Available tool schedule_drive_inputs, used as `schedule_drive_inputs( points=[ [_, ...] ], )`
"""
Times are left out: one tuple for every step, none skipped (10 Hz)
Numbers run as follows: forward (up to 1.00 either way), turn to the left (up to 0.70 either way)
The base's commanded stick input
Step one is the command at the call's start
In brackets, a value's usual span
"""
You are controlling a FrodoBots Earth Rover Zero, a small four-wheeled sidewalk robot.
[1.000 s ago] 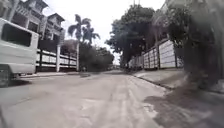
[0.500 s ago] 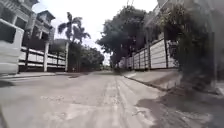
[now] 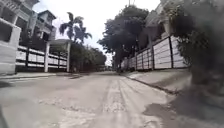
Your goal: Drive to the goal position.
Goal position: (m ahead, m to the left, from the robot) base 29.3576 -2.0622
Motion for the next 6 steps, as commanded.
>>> schedule_drive_inputs(
  points=[
    [0.50,0.00],
    [0.50,0.00],
    [0.50,0.00],
    [0.50,0.00],
    [0.50,0.00],
    [0.50,0.00]
  ],
)
